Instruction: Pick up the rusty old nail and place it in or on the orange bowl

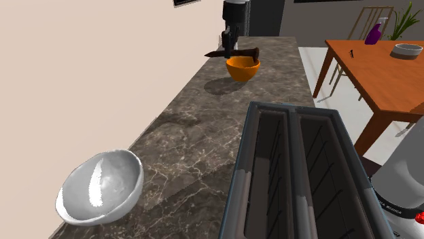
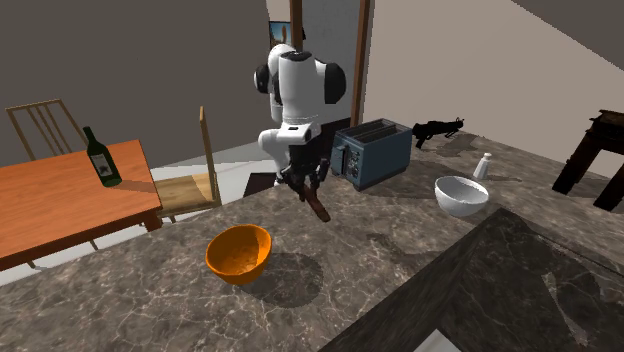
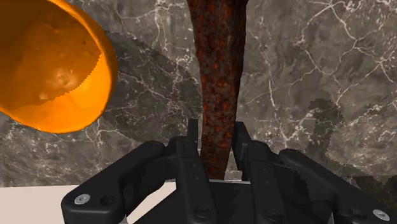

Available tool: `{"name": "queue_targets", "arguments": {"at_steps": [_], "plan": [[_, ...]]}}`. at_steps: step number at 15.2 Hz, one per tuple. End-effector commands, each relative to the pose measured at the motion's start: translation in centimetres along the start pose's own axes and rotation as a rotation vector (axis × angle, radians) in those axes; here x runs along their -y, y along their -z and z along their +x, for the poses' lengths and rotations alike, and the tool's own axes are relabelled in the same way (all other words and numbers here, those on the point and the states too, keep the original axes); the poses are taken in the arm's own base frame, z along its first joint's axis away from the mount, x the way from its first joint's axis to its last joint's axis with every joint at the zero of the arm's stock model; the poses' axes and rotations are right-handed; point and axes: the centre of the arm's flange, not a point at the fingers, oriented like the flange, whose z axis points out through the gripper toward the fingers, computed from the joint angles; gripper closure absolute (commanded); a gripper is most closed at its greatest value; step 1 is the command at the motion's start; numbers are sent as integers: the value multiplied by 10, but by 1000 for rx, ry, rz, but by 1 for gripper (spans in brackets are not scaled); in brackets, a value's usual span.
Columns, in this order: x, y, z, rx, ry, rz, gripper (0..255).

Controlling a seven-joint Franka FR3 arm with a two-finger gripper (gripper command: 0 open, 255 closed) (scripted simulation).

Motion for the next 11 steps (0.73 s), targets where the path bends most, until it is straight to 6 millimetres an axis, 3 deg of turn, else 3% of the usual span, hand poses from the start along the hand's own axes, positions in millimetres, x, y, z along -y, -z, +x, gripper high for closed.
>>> {"name": "queue_targets", "arguments": {"at_steps": [1, 11], "plan": [[-28, 0, 0, 0, 1, -1, 255], [-160, 1, 3, 0, 1, -1, 255]]}}
